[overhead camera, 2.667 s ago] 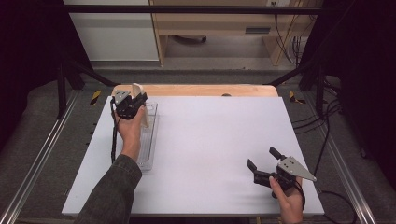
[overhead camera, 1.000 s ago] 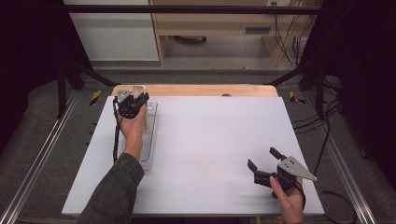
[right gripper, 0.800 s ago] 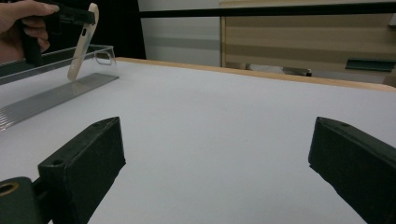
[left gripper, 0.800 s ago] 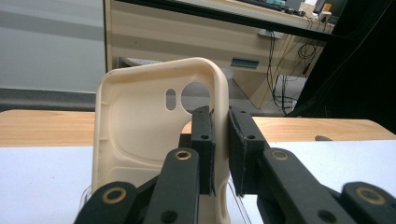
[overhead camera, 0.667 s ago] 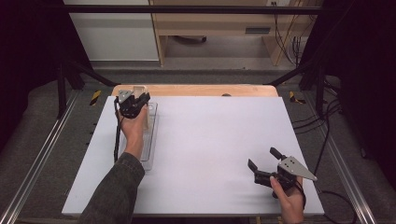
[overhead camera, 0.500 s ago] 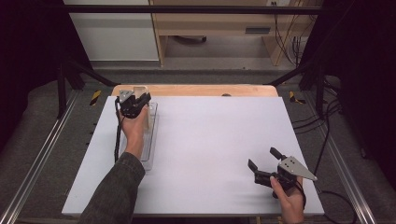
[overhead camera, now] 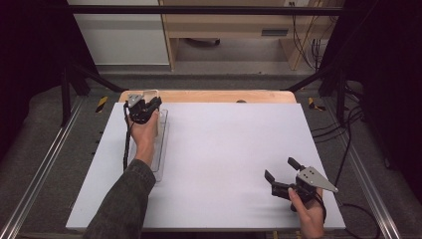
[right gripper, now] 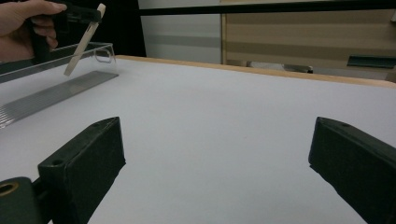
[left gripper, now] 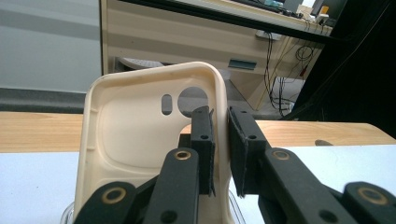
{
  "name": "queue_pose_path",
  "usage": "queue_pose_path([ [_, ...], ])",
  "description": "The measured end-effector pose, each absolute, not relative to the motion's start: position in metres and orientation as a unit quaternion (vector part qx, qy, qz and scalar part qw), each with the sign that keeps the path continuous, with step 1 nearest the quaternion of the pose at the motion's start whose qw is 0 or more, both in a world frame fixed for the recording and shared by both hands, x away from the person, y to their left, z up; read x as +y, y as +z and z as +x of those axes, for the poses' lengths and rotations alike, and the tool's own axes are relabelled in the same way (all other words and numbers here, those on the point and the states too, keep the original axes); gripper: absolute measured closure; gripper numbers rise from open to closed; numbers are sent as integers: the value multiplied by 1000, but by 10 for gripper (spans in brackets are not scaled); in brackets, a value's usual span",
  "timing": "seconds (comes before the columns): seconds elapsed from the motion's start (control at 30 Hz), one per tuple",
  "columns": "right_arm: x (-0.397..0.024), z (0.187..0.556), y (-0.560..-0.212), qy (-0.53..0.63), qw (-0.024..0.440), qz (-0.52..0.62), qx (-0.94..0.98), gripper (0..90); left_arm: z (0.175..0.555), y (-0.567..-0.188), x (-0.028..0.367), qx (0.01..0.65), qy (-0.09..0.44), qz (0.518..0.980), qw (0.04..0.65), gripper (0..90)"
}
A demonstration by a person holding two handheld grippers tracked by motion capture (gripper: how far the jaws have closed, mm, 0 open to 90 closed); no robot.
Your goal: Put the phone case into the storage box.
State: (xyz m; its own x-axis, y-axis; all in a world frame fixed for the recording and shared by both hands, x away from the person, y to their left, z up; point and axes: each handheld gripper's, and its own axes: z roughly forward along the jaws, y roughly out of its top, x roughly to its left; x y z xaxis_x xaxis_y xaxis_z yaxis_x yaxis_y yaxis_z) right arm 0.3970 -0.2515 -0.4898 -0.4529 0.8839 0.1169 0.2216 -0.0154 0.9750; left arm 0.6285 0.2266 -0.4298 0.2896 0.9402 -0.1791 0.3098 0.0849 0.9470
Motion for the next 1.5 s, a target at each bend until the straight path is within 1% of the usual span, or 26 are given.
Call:
queue_pose_path([
  [0.73, -252, 397, -490, 566, 292, 434, 638, 36, 631, -437, 221, 509, 292, 622, 518, 789],
  [1.23, -252, 397, -490, 565, 291, 434, 638, 36, 633, -439, 223, 514, 289, 613, 526, 790],
  [1.5, -251, 396, -489, 566, 291, 432, 639, 33, 625, -430, 221, 487, 298, 633, 522, 709],
])
